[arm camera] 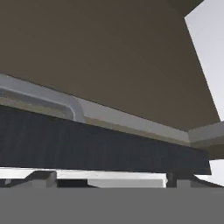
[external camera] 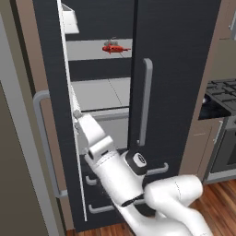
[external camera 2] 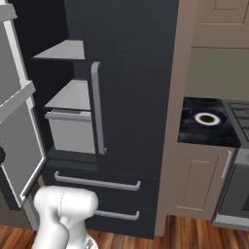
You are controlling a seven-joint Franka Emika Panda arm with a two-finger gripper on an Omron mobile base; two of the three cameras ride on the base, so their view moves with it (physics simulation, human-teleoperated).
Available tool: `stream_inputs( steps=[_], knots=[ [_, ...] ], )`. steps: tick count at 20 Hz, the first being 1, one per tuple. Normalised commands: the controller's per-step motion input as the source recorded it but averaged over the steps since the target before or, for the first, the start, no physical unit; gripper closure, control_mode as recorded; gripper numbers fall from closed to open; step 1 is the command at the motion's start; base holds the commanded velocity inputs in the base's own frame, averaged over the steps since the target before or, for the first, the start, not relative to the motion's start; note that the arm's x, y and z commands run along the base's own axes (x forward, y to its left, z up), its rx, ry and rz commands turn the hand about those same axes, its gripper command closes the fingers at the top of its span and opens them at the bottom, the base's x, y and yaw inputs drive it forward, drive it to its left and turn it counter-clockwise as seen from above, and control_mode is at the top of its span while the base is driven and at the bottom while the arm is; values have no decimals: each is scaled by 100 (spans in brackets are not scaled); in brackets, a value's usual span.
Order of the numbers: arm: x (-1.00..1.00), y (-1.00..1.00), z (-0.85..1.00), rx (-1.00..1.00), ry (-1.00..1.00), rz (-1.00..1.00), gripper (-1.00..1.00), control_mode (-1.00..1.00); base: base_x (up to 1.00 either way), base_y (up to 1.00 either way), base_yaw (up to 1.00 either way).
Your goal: Place the fish on the counter behind the older fish on the same shelf of the fridge to maintain FIFO order. Close the fridge door when finished.
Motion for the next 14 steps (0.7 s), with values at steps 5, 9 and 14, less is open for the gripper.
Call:
stream_inputs(
  steps=[5,9,14],
  knots=[
    [-92,100,0,-28,8,-7,-100,-100,0,0,0],
    [-16,100,-20,-13,33,-27,-100,-100,0,0,0],
    [3,56,-60,-3,23,-27,-100,-100,0,0,0]
  ],
)
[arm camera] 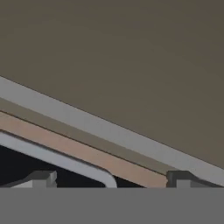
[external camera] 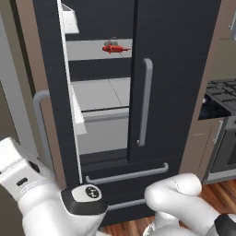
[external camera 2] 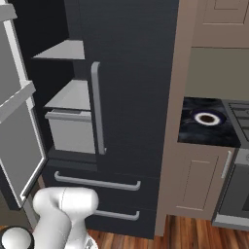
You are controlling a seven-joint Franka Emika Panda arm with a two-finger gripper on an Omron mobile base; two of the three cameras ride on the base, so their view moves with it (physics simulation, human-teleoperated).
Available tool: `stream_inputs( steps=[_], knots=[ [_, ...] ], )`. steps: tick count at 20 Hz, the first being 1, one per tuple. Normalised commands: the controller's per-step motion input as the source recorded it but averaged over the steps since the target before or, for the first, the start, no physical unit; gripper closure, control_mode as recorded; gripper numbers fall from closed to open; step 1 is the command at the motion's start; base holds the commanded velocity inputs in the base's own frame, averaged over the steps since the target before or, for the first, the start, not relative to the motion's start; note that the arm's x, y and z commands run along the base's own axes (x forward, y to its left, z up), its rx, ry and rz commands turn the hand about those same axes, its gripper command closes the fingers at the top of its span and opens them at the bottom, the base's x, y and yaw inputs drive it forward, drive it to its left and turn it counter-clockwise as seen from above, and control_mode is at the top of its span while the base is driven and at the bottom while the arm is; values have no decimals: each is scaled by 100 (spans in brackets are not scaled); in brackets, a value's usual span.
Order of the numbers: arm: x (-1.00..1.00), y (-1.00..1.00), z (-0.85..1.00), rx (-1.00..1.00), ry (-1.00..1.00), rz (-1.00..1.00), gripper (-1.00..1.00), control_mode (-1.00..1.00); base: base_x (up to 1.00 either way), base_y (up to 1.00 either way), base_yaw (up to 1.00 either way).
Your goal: Place the fish on the counter behind the older fish on the same shelf of the fridge to maintain FIFO order. Close the fridge door when finished.
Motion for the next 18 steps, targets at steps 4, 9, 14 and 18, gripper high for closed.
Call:
stream_inputs(
  steps=[4,9,14,18],
  knots=[
    [32,36,-58,0,18,-22,-100,-100,0,0,0],
    [76,8,-43,5,20,-20,-100,-100,0,0,0],
    [99,0,-30,10,22,-10,-100,-100,0,0,0],
    [93,-3,-21,7,26,-3,-100,-100,0,0,0]
  ],
)
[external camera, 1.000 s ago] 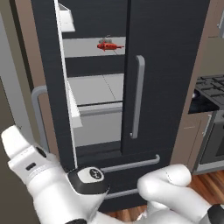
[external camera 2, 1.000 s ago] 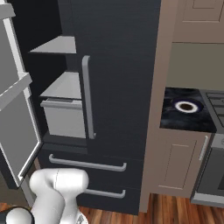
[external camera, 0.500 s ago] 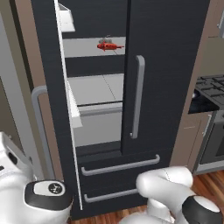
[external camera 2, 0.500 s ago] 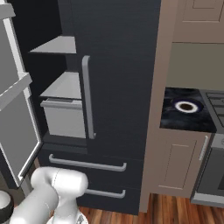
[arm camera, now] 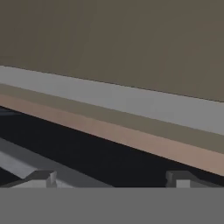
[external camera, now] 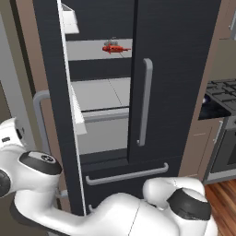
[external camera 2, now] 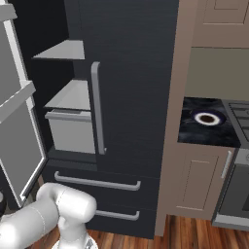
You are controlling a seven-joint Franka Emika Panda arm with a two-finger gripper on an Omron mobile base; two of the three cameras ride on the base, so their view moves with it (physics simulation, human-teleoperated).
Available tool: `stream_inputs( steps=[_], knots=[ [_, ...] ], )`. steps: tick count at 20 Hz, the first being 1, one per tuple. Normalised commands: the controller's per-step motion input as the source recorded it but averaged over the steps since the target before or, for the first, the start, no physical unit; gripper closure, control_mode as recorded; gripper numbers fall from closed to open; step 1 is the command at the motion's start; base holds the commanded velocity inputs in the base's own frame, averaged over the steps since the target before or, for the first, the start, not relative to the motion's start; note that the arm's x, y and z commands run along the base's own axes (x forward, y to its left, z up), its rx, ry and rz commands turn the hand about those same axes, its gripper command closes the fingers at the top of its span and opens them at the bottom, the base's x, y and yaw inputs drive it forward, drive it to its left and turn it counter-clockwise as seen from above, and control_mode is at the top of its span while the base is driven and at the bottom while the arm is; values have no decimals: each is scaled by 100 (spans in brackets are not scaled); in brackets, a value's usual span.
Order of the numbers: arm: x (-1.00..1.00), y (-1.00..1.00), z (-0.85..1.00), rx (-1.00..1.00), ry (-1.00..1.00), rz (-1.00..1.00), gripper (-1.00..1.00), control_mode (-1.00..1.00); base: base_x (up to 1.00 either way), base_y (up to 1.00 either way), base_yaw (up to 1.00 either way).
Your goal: Place the fish on the counter behind the older fish on the same shelf of the fridge to maintain FIFO order. Close the fridge door when finished.
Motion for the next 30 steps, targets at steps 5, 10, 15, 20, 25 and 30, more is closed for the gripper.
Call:
stream_inputs(
  steps=[5,10,15,20,25,30],
  knots=[
    [46,-48,-8,9,16,-2,-100,-100,0,0,0],
    [4,-86,-1,14,9,0,-100,-100,0,0,0],
    [25,-94,-1,16,15,-1,-100,-100,0,0,0],
    [55,-100,0,16,10,0,-100,-100,0,0,0],
    [69,-98,0,13,0,0,-100,-100,0,0,0],
    [66,-80,0,8,0,0,-100,-100,0,0,0]
  ],
)
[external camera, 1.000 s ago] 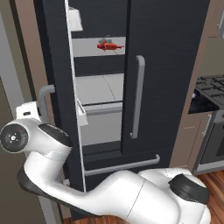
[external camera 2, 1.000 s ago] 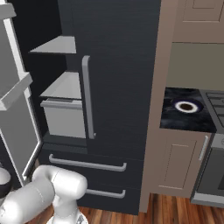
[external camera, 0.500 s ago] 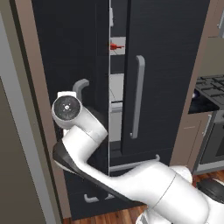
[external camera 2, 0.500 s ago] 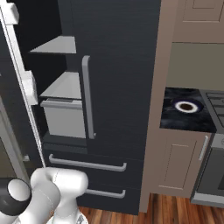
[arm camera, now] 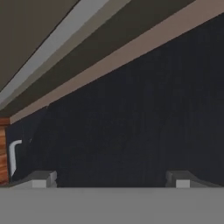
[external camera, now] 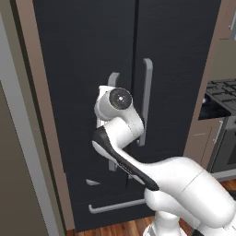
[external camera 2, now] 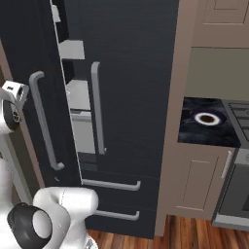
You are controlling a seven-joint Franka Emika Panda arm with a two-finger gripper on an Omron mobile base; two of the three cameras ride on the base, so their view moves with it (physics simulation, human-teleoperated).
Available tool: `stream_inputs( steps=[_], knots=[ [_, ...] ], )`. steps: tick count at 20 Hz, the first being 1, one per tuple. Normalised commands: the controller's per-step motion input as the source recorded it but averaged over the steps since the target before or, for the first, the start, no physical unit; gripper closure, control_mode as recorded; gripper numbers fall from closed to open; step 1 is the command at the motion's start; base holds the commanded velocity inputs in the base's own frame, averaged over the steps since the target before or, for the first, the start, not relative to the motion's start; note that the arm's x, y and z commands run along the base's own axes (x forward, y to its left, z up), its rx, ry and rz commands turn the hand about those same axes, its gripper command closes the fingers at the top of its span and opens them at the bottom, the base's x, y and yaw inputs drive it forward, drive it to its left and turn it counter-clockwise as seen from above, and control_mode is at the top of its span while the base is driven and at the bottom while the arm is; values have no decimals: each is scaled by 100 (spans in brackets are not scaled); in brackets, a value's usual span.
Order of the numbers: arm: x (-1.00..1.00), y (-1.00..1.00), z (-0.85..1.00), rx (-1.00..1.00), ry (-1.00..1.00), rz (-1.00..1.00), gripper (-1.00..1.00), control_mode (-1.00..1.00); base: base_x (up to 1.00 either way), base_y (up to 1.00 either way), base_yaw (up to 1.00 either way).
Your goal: Place the fish on the counter behind the older fish on the same shelf of the fridge to maintain FIFO order. Close the fridge door when finished.
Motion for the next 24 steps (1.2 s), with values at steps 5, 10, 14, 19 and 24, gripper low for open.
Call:
stream_inputs(
  steps=[5,10,14,19,24],
  knots=[
    [78,-39,3,2,0,0,-100,-100,0,0,0],
    [63,-15,14,0,2,0,-100,-100,0,0,0],
    [59,-14,18,0,4,0,-100,-100,0,0,0],
    [65,-15,14,0,2,0,-100,-100,0,0,0],
    [64,-14,6,0,1,0,-100,-100,0,0,0]
  ],
)
